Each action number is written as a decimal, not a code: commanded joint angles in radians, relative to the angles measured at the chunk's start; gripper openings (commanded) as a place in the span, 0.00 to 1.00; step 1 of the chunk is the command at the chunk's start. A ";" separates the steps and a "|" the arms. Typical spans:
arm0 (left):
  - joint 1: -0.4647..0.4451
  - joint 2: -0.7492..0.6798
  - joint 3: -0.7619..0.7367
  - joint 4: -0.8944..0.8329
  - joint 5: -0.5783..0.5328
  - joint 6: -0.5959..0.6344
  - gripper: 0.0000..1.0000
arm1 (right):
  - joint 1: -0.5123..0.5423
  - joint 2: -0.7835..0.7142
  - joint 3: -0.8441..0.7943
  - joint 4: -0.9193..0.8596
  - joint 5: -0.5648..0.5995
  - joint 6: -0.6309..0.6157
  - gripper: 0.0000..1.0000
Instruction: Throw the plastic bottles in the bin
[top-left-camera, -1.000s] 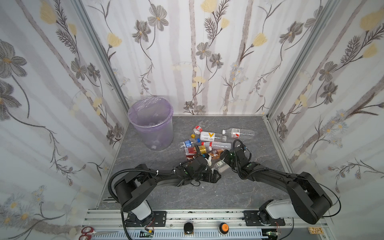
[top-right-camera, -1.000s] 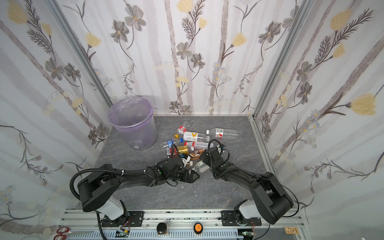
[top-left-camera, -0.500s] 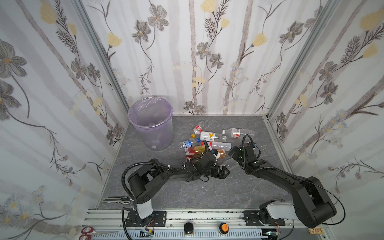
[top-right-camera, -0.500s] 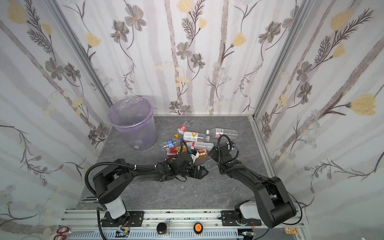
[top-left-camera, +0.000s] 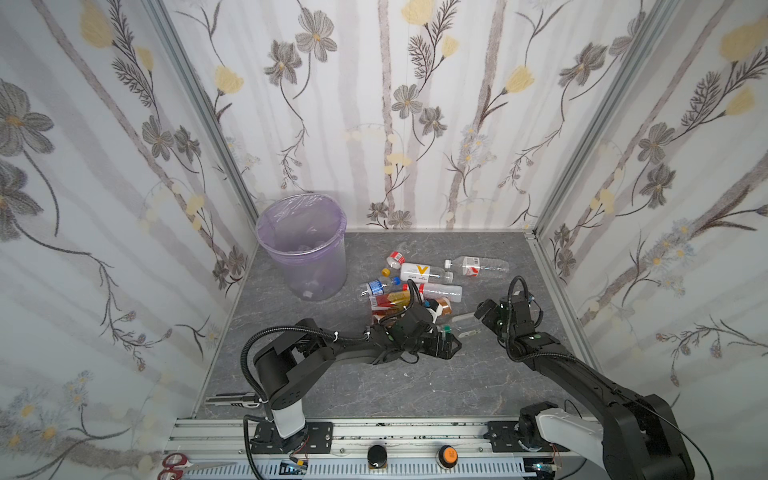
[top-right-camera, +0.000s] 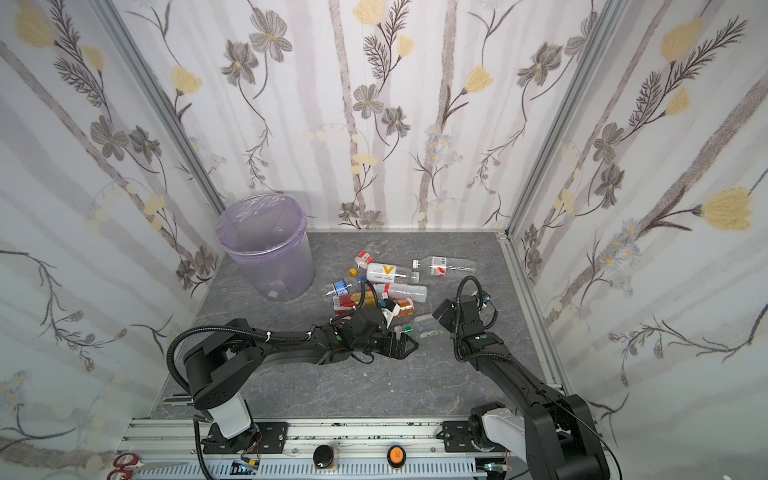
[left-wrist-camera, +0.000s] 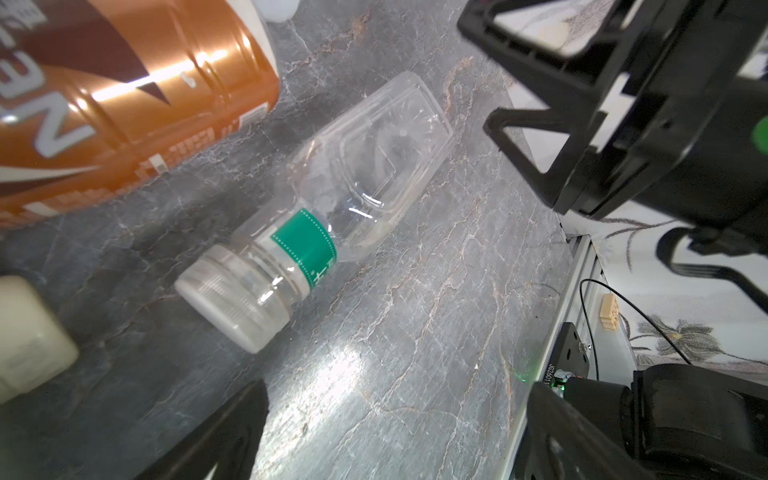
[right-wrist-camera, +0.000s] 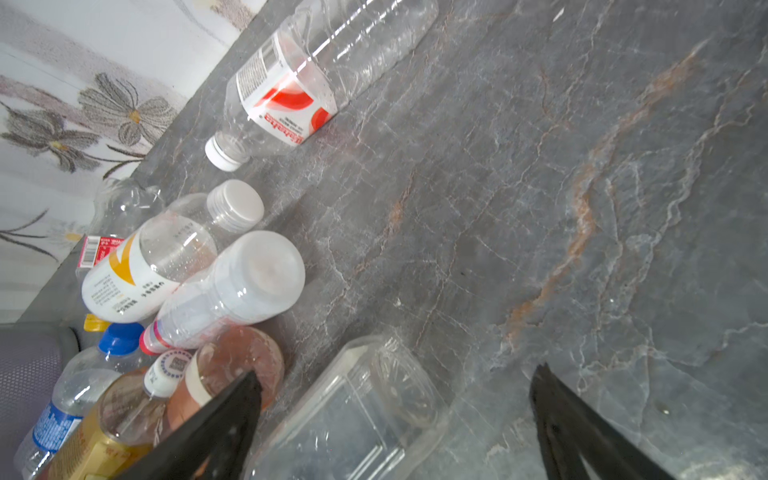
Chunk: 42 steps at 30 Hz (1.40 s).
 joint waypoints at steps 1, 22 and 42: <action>0.004 -0.028 -0.007 0.025 -0.016 0.012 1.00 | 0.020 -0.033 -0.034 0.016 -0.064 0.069 1.00; 0.018 -0.175 -0.092 -0.017 -0.060 0.031 1.00 | 0.146 0.073 -0.053 0.161 -0.087 0.333 1.00; 0.022 -0.216 -0.114 -0.036 -0.086 0.042 1.00 | 0.119 0.272 0.004 0.166 -0.130 0.316 0.91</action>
